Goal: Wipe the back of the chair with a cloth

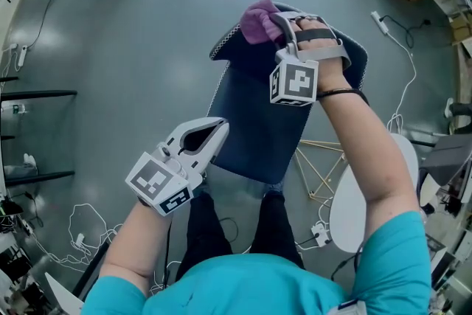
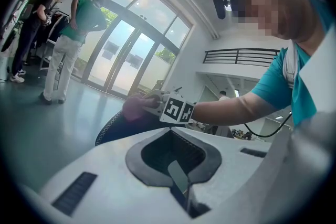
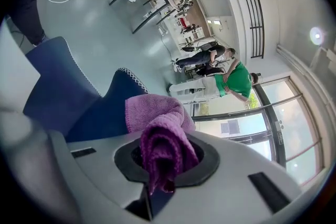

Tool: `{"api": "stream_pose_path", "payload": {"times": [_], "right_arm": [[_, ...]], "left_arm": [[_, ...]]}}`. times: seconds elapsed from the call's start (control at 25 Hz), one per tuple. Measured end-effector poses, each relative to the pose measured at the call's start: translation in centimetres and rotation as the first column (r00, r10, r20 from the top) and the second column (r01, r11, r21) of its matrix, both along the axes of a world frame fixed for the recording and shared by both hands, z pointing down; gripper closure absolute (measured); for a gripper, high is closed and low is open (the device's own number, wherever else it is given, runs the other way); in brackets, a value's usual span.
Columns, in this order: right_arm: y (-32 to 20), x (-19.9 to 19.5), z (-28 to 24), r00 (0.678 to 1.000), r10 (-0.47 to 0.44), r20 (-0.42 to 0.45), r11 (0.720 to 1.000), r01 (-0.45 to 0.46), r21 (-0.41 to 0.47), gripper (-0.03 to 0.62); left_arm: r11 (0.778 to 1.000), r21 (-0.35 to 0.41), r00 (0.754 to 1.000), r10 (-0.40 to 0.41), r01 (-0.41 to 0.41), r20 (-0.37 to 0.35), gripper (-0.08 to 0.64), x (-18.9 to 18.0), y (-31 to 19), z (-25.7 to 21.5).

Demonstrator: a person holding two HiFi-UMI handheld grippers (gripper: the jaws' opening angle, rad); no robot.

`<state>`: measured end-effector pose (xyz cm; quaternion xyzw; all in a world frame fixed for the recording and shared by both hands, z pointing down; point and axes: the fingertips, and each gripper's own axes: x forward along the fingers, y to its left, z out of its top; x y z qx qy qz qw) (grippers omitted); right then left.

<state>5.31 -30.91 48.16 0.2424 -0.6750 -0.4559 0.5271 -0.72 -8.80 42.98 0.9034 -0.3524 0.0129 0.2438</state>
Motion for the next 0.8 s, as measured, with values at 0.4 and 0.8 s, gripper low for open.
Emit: {"api": "stream_pose_path", "payload": {"times": [0.4,0.8], "right_arm": [[0.3,3.1,-0.5,0.999,0.054,0.008,0.999,-0.054,-0.009,0.538],[0.9,5.8,-0.7,0.996,0.088,0.003,0.996,-0.088,-0.008,0.538]], "left_arm": [[0.998,0.048,0.996,-0.034,0.03,0.087,0.555,-0.7,-0.8,0.1],[0.998,0.055,0.996,-0.029,0.024,0.086,0.555,0.3,-0.7,-0.3]]}}
